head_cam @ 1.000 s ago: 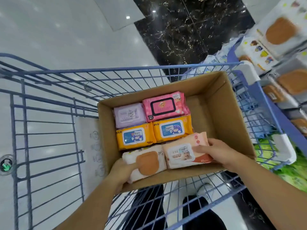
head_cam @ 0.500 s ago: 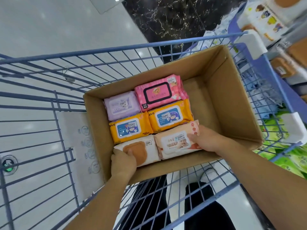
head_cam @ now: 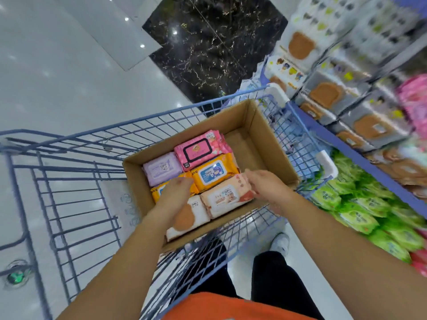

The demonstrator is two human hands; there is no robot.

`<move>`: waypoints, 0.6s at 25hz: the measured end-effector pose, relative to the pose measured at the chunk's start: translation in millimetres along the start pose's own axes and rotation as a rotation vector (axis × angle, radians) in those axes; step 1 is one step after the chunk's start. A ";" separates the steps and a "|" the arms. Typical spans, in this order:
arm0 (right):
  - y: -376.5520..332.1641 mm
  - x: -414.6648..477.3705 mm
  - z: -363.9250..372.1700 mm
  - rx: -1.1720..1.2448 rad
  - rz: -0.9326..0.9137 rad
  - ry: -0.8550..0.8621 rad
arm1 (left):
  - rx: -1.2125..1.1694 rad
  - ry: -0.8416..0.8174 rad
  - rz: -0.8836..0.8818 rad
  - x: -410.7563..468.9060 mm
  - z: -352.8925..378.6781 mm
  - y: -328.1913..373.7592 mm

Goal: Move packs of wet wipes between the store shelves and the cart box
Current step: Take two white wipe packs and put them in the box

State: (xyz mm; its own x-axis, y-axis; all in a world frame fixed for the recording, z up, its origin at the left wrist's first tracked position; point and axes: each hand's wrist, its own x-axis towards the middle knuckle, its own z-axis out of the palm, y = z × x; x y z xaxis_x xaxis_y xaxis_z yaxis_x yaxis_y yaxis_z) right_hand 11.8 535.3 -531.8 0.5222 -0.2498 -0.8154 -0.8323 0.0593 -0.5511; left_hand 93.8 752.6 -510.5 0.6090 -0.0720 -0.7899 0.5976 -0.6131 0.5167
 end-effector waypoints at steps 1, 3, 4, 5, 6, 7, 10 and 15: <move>-6.2 -18.7 -10.0 0.075 -0.034 0.030 | -0.022 -0.034 0.030 -14.2 6.8 19.1; -17.1 -50.4 -33.7 0.171 -0.079 0.110 | -0.031 -0.086 0.141 -35.7 23.7 53.7; -22.1 -66.8 -48.3 0.230 -0.106 0.129 | -0.036 -0.110 0.199 -44.5 33.7 72.3; -26.0 -82.2 -64.1 0.285 -0.133 0.145 | -0.035 -0.134 0.238 -51.0 44.7 89.3; -30.6 -101.2 -84.8 0.342 -0.170 0.180 | -0.035 -0.154 0.291 -64.8 59.0 112.5; -34.3 -117.4 -104.9 0.383 -0.194 0.211 | -0.025 -0.174 0.321 -76.9 73.0 132.6; -37.8 -160.2 -167.8 0.505 -0.294 0.289 | 0.011 -0.280 0.397 -128.0 118.4 187.8; -14.3 -220.0 -271.6 0.725 -0.437 0.372 | 0.076 -0.322 0.694 -198.8 212.3 253.3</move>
State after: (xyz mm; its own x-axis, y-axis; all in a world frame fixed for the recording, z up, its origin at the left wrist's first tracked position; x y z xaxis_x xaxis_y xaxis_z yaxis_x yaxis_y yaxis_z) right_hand -141.6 326.9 -296.4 0.5646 -0.6792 -0.4689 -0.1902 0.4458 -0.8747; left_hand 13.4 444.6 -292.7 0.6429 -0.6782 -0.3561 0.0891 -0.3956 0.9141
